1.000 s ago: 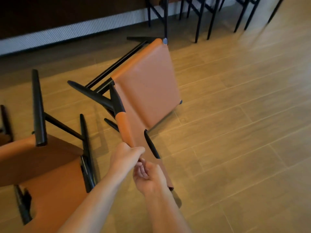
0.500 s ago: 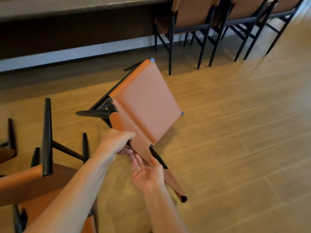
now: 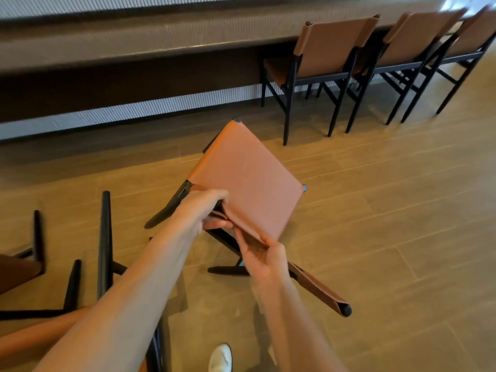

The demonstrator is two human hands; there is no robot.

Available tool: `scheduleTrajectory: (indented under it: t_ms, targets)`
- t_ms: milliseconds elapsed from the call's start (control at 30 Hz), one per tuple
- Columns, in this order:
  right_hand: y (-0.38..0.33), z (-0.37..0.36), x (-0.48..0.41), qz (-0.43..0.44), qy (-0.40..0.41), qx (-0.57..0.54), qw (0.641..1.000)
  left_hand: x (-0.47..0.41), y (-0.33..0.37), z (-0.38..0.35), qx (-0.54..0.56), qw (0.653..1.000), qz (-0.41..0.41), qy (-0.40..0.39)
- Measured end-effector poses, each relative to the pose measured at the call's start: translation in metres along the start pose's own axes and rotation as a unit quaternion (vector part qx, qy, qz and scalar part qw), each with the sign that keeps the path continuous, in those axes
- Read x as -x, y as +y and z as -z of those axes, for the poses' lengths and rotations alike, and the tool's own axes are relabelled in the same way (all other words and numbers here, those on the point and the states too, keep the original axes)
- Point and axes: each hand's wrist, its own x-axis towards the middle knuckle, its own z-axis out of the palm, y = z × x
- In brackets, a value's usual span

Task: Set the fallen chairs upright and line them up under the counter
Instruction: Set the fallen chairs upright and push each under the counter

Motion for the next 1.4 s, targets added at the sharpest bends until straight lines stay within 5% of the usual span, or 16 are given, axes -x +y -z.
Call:
scheduleTrajectory:
  t_ms: [667, 1200, 1400]
  targets:
    - [0.053, -0.111, -0.056, 0.095, -0.078, 0.08, 0.989, -0.056, 0.061, 0.091, 0.135, 0.99, 0.019, -0.033]
    - [0.105, -0.13, -0.098, 0.02, -0.049, 0.232, 0.971, -0.083, 0.018, 0.164, 0.257, 0.965, 0.053, 0.01]
    - [0.137, -0.121, -0.107, -0.001, -0.028, 0.348, 0.937, -0.085, -0.021, 0.193, 0.366, 0.925, 0.101, 0.025]
